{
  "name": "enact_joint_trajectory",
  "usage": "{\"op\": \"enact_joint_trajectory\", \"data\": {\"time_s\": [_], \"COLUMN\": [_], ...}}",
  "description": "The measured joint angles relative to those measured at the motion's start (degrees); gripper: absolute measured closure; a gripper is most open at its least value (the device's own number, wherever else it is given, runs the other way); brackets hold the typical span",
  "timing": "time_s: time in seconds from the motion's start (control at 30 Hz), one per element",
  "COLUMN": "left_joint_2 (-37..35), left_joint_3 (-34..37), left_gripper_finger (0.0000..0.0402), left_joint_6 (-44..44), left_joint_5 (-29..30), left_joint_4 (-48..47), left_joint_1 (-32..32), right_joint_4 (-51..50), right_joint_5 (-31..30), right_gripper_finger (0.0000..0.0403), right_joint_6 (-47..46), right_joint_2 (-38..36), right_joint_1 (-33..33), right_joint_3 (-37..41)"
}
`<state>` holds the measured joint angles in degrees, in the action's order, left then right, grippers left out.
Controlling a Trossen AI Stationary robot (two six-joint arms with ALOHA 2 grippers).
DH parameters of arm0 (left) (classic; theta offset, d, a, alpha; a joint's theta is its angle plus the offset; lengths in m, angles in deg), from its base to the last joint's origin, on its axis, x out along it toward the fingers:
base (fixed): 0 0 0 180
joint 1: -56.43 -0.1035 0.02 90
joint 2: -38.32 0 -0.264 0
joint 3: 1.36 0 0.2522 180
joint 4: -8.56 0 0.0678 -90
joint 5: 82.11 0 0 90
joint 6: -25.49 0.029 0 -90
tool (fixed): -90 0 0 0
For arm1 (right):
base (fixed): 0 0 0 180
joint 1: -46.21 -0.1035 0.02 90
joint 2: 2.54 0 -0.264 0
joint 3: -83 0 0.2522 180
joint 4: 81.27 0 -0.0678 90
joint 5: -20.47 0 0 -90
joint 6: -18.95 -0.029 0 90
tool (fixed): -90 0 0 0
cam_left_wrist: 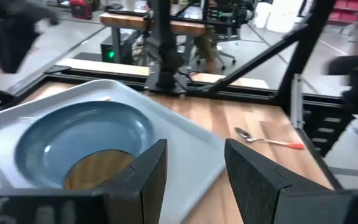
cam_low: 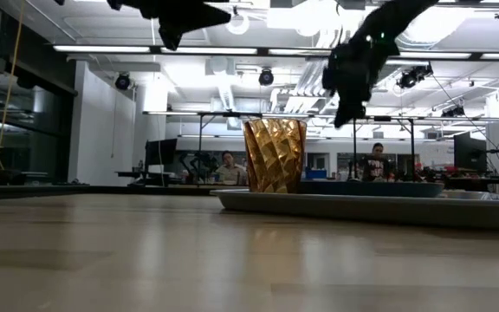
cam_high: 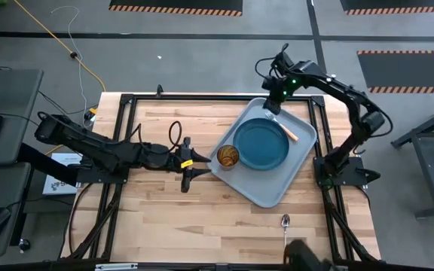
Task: Pick and place plate/cup/fork/spoon on tray
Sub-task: Put the orange spoon on the blue tray to the right of the blue plate
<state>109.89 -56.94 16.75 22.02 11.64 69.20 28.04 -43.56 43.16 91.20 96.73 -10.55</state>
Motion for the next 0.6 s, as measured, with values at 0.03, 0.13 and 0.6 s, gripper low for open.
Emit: {"op": "enact_joint_trajectory", "data": {"time_s": [0.03,0.13,0.6], "left_joint_2": [0.00,0.00,-1.65], "left_joint_3": [0.00,0.00,-0.02], "left_gripper_finger": [0.0252,0.0252,0.0252], "left_joint_6": [0.30,0.64,7.99], "left_joint_5": [0.00,0.00,-6.18], "left_joint_4": [-0.12,-0.70,-2.33], "left_joint_1": [-0.41,-1.31,-9.57], "right_joint_4": [-0.59,-1.17,-7.90], "right_joint_5": [1.56,2.98,-15.80], "right_gripper_finger": [0.0325,0.0325,0.0325], "right_joint_6": [-0.62,-2.28,-27.90], "right_joint_2": [-0.91,-3.14,-8.83], "right_joint_1": [-1.28,-6.66,-46.52], "right_joint_3": [0.00,0.01,0.00]}}
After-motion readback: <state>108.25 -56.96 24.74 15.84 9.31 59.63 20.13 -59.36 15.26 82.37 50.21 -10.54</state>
